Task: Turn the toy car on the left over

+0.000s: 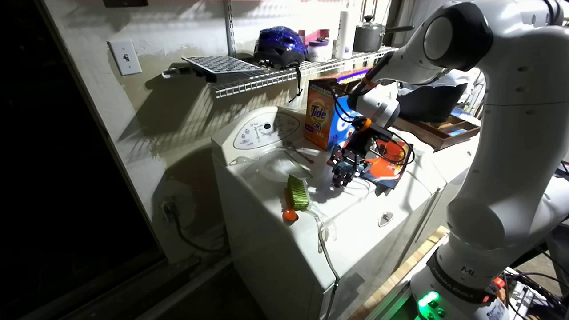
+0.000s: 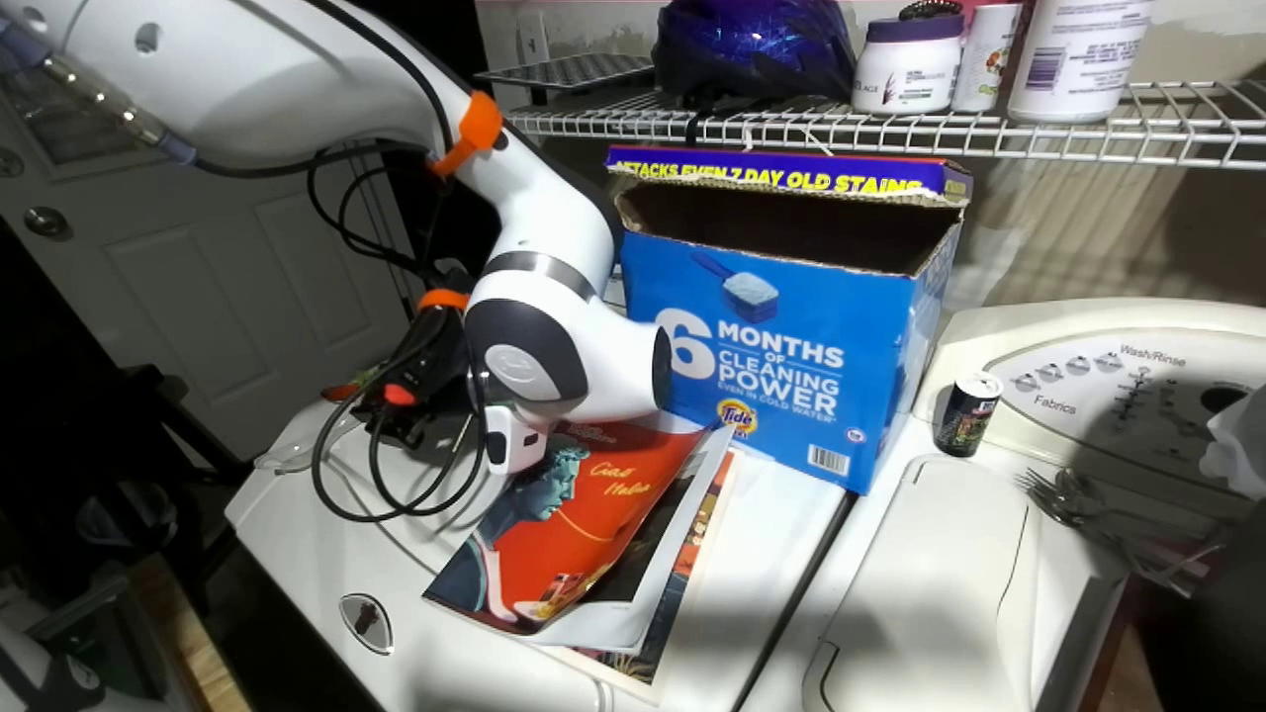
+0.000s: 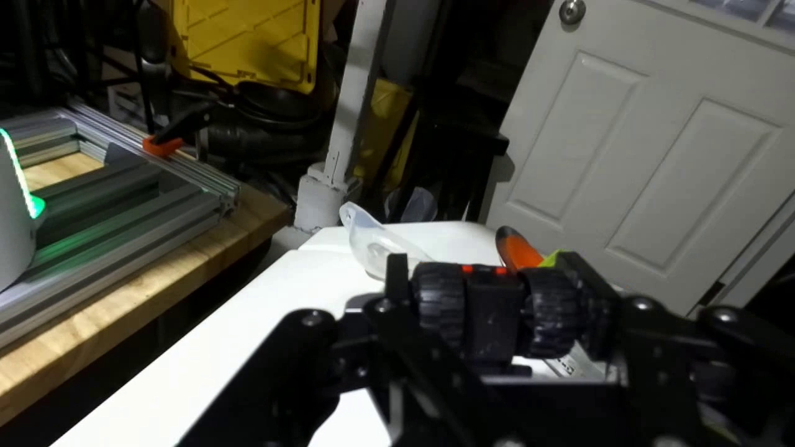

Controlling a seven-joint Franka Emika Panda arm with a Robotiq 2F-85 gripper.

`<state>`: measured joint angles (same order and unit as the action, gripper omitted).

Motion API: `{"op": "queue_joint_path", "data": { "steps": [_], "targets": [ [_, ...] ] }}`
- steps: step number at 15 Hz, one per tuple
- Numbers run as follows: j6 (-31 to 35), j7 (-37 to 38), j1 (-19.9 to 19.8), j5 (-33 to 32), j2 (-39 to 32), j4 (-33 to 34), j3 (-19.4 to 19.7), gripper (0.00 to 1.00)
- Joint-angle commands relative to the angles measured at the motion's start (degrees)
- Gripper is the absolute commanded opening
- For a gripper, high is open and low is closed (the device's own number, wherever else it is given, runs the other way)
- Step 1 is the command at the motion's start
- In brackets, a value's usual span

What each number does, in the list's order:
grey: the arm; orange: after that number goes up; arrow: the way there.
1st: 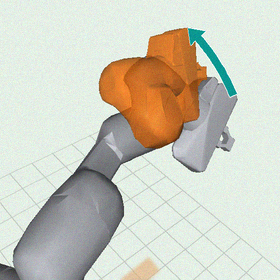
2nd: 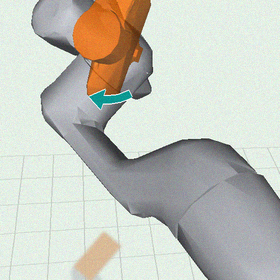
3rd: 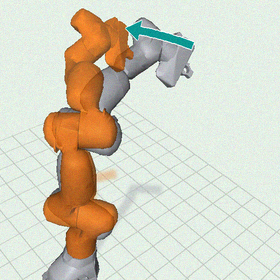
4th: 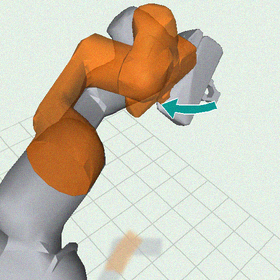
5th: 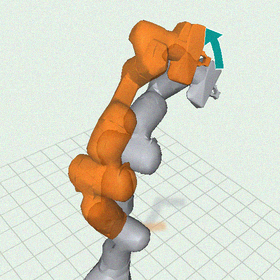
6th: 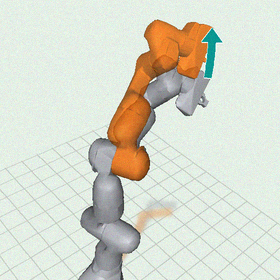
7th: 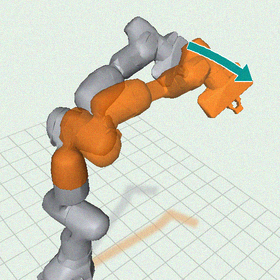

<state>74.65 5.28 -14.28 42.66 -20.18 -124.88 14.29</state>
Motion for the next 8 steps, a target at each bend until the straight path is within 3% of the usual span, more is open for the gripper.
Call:
{"op": "queue_joint_path", "data": {
  "steps": [1,8],
  "targets": [
    [-4.7,-1.6,-0.7,1.0,-3.1,1.8,-0.7,0.35],
    [-8.3,-2.5,-0.3,0.2,-7.0,2.5,-0.7,0.35]
  ]
}}
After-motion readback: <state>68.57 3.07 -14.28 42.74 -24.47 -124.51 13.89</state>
